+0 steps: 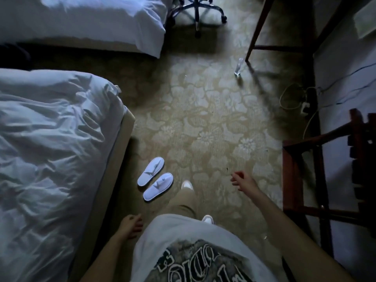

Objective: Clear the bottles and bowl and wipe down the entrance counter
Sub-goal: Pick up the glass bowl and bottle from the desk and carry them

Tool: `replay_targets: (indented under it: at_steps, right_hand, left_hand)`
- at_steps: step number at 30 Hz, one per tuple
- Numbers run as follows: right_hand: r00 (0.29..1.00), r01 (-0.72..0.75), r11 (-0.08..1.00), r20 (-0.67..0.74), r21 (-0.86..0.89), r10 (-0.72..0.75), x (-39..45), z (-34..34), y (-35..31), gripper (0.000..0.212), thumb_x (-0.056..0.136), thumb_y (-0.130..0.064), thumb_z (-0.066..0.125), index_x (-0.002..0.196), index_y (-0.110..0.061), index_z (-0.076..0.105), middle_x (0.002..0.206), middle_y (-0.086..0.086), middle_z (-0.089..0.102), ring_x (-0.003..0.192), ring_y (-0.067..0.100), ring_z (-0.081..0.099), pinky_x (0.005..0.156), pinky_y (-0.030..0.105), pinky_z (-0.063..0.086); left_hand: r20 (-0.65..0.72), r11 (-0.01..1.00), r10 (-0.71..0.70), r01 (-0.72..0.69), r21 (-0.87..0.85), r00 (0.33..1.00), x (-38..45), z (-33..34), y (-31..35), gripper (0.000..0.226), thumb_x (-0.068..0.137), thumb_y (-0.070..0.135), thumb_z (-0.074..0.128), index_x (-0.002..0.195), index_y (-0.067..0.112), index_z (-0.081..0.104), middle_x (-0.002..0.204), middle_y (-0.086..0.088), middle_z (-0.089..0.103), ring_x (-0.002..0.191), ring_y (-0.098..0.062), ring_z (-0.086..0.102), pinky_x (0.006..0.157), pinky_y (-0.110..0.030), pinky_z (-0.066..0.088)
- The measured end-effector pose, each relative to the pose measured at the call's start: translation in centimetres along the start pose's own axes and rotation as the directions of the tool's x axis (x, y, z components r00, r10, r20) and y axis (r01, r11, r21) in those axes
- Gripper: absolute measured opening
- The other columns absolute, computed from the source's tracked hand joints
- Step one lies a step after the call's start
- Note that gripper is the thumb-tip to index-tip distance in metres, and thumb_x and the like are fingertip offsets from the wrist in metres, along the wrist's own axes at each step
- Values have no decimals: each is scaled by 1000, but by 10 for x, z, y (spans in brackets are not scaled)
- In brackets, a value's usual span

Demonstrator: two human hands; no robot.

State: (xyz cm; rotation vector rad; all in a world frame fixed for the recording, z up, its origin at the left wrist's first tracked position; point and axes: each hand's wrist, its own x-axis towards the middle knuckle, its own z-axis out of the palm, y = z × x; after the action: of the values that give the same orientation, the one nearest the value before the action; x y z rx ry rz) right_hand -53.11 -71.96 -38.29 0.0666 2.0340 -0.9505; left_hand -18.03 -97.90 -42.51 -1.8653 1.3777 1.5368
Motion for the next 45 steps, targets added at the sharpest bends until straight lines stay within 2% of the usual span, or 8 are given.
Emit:
replay_targets:
  at_steps: [5,8,17,26,31,36,42,45]
  right_hand:
    - [990,-135,991,-29,1,135,78,-23,-47,20,98,-32,50,103,-13,56,95,5,64,85,19,62,66,29,46]
    - [943,-322,945,-64,64,326,97,-38,-61,18,98,-27,50,96,-10,55,88,9,62,79,21,57,61,28,42]
    - [906,-386,902,-102,195,410,227,-69,-204,14,98,-14,50,93,-2,53,71,10,55,57,19,49,48,25,37]
    - [947,-313,933,-12,180,320,471,-106,-421,13,98,-19,52,93,-7,53,71,5,56,61,16,51,55,27,37]
    - [985,-172,983,-9,71,173,582,-154,-578,13,97,-28,53,88,-18,52,84,5,63,68,14,57,56,25,38]
    - [996,-64,994,-50,90,69,666,-193,-694,17,98,-24,52,104,-9,55,86,5,62,69,11,58,55,24,38]
    - [938,-247,925,-169,288,303,736,-219,-729,11,96,-23,54,96,-13,51,76,5,60,57,10,50,48,20,32]
    - [887,-303,860,-208,411,412,747,-231,-746,11,97,-22,54,99,-12,51,74,1,59,58,10,51,48,19,30]
  left_hand:
    - [69,999,30,-32,18,997,73,24,166,19,99,22,51,87,7,56,75,-11,59,59,-21,53,52,-24,38]
    - [187,992,80,-98,85,979,98,36,286,25,97,15,48,73,12,43,55,0,42,40,-10,37,38,-15,25]
    - [265,873,415,-463,155,870,134,43,621,21,99,31,51,100,11,59,88,-8,66,71,-16,60,61,-25,44]
    - [57,981,155,-161,109,986,232,20,768,19,100,25,51,87,12,57,73,-5,57,58,-15,52,53,-22,35]
    - [38,988,144,-145,52,989,271,13,888,26,101,22,50,76,14,50,62,-2,44,37,-6,42,38,-12,27]
    - [56,984,157,-161,79,986,323,31,1021,20,99,24,53,83,12,56,68,-4,54,53,-14,47,50,-18,32]
    - [240,962,162,-207,177,957,414,76,1211,22,100,18,51,82,5,49,49,-1,45,35,-9,38,36,-14,27]
    - [325,914,208,-302,272,923,418,113,1329,24,99,24,52,81,9,51,55,-2,50,43,-13,44,42,-16,29]
